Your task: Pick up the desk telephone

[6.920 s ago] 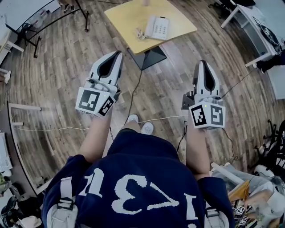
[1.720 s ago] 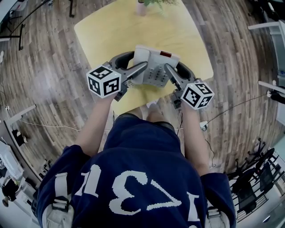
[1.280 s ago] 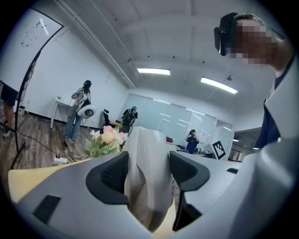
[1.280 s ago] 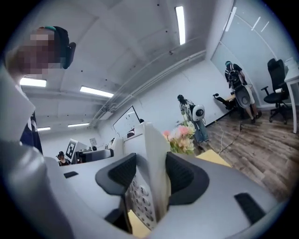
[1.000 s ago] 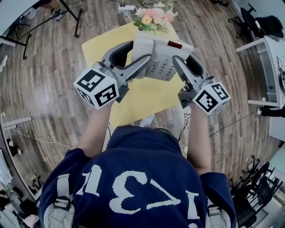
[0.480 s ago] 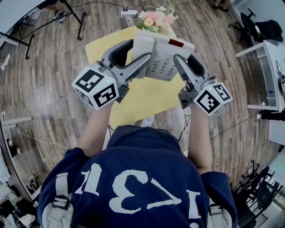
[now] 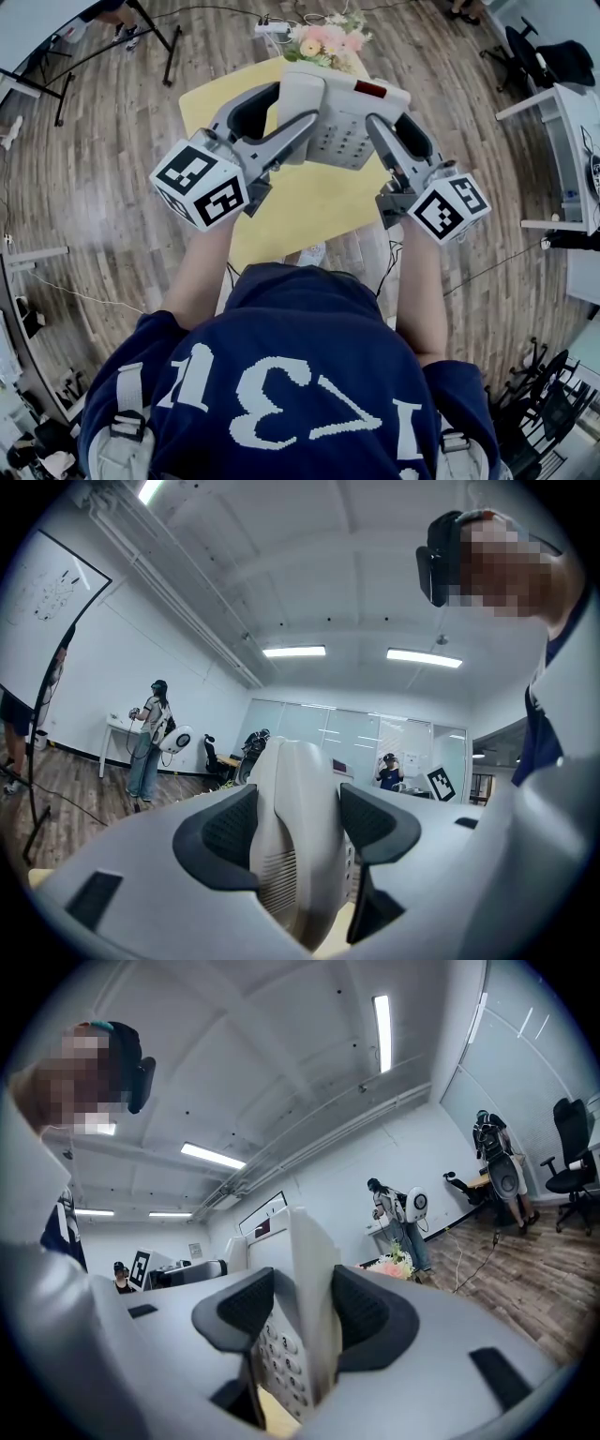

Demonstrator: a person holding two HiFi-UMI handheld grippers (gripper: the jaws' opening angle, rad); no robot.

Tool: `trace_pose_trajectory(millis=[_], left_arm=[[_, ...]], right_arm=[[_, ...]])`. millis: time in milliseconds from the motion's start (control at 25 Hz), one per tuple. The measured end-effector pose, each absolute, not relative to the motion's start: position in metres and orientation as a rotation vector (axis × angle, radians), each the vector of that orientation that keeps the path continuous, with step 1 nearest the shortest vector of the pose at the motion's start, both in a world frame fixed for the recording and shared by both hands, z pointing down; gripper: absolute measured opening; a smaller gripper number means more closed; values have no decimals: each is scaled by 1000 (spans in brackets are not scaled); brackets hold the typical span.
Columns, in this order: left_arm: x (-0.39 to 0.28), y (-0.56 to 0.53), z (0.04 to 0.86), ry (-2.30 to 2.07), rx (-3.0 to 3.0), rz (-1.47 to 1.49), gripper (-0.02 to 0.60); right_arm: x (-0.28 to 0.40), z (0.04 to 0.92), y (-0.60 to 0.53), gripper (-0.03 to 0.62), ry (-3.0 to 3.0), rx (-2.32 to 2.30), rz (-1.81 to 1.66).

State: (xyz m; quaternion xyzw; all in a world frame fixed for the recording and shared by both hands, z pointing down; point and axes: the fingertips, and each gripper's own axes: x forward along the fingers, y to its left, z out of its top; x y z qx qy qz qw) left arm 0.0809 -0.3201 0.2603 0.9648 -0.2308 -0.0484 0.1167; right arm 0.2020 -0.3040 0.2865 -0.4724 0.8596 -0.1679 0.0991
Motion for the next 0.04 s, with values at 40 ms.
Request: trace_pose_trajectory(millis=[40], left_arm=[[82, -321, 259, -675, 2826, -141, 282]], right_arm=[[203, 285, -304, 216, 2542, -1398, -494]])
